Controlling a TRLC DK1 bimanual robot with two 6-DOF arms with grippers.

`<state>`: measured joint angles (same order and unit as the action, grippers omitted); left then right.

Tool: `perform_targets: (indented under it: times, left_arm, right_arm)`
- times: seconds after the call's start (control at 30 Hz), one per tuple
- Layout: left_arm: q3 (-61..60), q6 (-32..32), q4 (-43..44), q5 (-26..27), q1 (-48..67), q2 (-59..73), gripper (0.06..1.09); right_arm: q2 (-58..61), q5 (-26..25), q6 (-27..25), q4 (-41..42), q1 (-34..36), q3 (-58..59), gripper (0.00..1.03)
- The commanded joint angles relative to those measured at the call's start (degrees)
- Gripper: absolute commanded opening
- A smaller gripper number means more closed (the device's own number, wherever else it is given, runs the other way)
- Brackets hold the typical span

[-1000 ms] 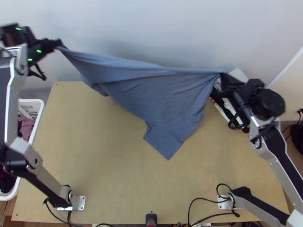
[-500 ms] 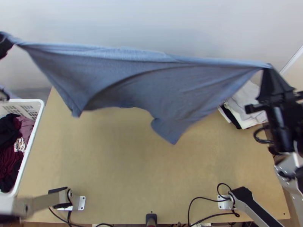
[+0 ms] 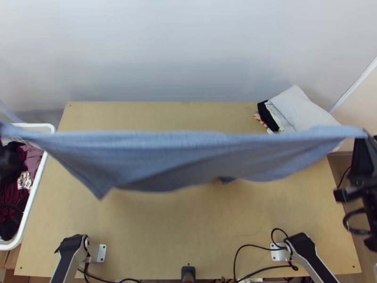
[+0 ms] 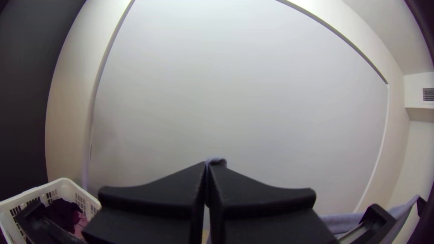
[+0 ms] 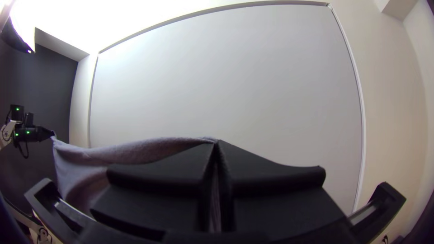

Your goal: Fold the t-shirt

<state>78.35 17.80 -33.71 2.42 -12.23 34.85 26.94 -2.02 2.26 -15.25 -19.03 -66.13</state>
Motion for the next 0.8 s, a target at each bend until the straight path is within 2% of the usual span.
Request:
perform_targets:
  times: [0.0, 0.23, 0.47, 0.6, 0.77]
  left_arm:
    - [-6.8, -0.5, 0.0, -0.3, 0.5, -2.9, 0.09]
    - [-20.6, -0.4, 0.1, -0.2, 3.6, -4.0, 0.09]
    - [-35.2, -0.6, 9.0, -0.2, 7.3, 0.3, 0.09]
    - [-38.9, -0.8, 16.2, -0.3, 9.2, 9.4, 0.09]
    - [-36.6, -1.1, 26.0, -0.3, 10.6, 26.2, 0.09]
  right_arm:
    - [-2.9, -1.1, 2.0, -1.7, -1.1, 4.6, 0.03]
    - [-5.1, -1.1, 10.0, -1.2, -1.5, 19.7, 0.03]
    - [-2.6, -0.6, 14.9, 7.4, -2.9, 35.0, 0.03]
    - [1.8, -0.3, 16.1, 14.4, -2.9, 41.0, 0.03]
    - [12.6, -0.1, 18.7, 23.3, -2.0, 43.4, 0.03]
